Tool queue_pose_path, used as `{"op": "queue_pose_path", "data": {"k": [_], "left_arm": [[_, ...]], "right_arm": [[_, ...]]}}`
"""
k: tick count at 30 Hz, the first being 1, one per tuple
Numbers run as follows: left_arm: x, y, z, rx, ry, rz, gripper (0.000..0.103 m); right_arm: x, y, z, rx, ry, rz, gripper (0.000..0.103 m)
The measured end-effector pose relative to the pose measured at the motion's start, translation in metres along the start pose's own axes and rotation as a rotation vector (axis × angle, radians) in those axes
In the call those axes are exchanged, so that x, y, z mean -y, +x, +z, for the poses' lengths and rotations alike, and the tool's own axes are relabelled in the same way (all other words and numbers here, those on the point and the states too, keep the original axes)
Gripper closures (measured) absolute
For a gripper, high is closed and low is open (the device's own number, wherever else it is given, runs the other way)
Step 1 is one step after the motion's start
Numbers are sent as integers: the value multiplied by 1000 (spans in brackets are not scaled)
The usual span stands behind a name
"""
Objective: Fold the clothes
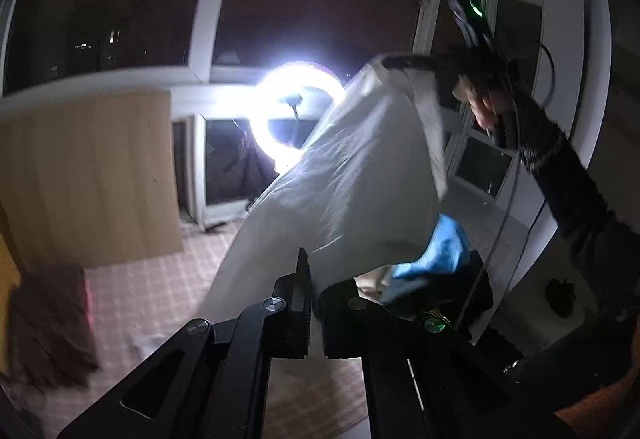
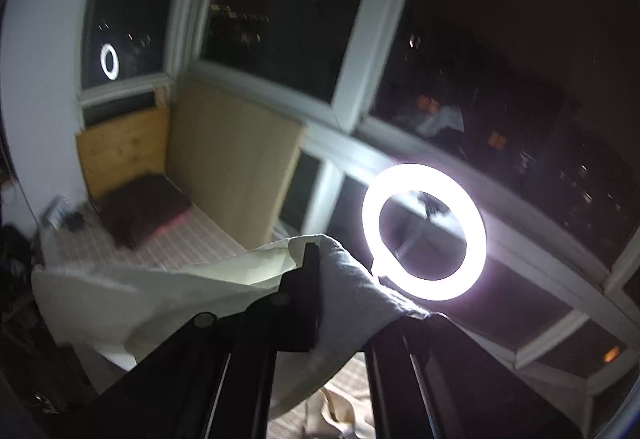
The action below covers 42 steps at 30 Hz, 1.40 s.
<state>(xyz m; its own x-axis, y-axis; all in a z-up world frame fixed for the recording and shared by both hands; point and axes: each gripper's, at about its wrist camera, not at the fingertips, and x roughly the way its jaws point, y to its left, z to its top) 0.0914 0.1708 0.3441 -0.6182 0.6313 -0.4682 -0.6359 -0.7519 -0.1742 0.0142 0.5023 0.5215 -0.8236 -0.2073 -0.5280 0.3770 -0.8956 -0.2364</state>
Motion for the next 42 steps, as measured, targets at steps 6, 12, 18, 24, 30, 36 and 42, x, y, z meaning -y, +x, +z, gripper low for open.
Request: {"op": "queue_pose_path", "data": {"k": [6, 12, 18, 24, 30, 36, 42], "left_arm": [[-77, 88, -48, -227, 40, 411, 42], [-57, 128, -115, -276, -42, 275, 59], [8, 159, -134, -184, 5, 183, 59], [38, 215, -149, -183, 25, 180, 57], [15, 228, -149, -158, -155, 233, 59], [9, 206, -142, -165, -100, 198, 94], [0, 170, -125, -160, -47, 217, 99]], "right_arm": [[-37, 37, -20, -95, -31, 49, 101], [-62, 103, -65, -236, -35, 74, 101], [-55, 121, -81, -291, 5, 69, 101], [-51, 116, -79, -294, 0, 58, 101], [-51, 115, -81, -302, -27, 56, 101], [-38, 116, -93, -302, -2, 68, 101], [-30, 115, -107, -301, 13, 96, 101]]}}
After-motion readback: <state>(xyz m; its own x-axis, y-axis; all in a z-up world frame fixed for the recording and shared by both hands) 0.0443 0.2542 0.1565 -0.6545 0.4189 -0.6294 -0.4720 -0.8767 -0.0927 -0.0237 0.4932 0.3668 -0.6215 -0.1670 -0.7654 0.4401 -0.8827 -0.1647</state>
